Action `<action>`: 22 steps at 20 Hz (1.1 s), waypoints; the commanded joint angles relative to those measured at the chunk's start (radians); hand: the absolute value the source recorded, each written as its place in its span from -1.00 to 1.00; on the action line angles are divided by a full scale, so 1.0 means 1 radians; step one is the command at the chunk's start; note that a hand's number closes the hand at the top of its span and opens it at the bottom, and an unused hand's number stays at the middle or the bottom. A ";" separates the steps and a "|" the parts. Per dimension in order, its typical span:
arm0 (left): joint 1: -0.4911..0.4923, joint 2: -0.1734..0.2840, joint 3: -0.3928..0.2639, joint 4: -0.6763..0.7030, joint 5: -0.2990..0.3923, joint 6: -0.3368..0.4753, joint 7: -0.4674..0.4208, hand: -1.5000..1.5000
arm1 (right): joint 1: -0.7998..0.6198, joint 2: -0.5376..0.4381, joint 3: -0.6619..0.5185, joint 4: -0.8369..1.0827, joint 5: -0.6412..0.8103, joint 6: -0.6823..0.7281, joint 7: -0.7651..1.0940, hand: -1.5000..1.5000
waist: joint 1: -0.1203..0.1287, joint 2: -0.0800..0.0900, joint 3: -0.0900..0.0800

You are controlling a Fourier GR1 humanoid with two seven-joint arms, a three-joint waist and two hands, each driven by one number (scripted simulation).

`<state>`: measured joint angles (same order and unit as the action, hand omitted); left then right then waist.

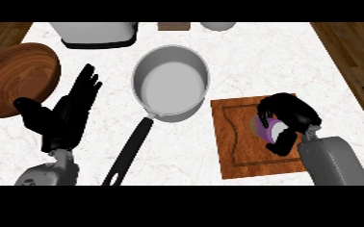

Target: Pick the can from the cutting board and place it in the pot

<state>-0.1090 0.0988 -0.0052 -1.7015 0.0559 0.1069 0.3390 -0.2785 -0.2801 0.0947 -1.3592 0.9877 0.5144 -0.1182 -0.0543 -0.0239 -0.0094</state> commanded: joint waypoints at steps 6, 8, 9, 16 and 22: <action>0.043 0.016 0.044 -0.004 -0.009 0.032 0.005 0.00 | 0.194 0.254 -0.144 -0.103 0.121 -0.257 0.555 1.00 | -0.110 -0.031 -0.004; 0.055 0.022 0.046 0.000 -0.012 0.028 0.004 0.00 | 0.209 0.275 -0.133 -0.171 0.174 -0.323 0.651 1.00 | -0.109 -0.035 -0.005; 0.061 0.015 0.046 0.004 -0.006 0.028 0.003 0.00 | 0.201 0.276 -0.115 -0.206 0.194 -0.349 0.697 1.00 | -0.096 -0.035 -0.006; 0.060 0.015 0.026 0.002 -0.003 0.008 0.002 0.00 | 0.181 0.279 0.101 -0.460 0.328 -0.453 1.007 1.00 | -0.036 -0.029 -0.003; 0.026 -0.001 -0.006 -0.003 -0.005 -0.002 0.008 0.00 | 0.065 0.280 0.366 -0.634 0.534 -0.379 1.233 1.00 | 0.009 -0.027 -0.005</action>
<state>-0.0670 0.1054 0.0071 -1.7007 0.0537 0.1114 0.3434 -0.1546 -0.0032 0.3116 -1.8982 1.4104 0.1047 0.9652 -0.0733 -0.0527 -0.0139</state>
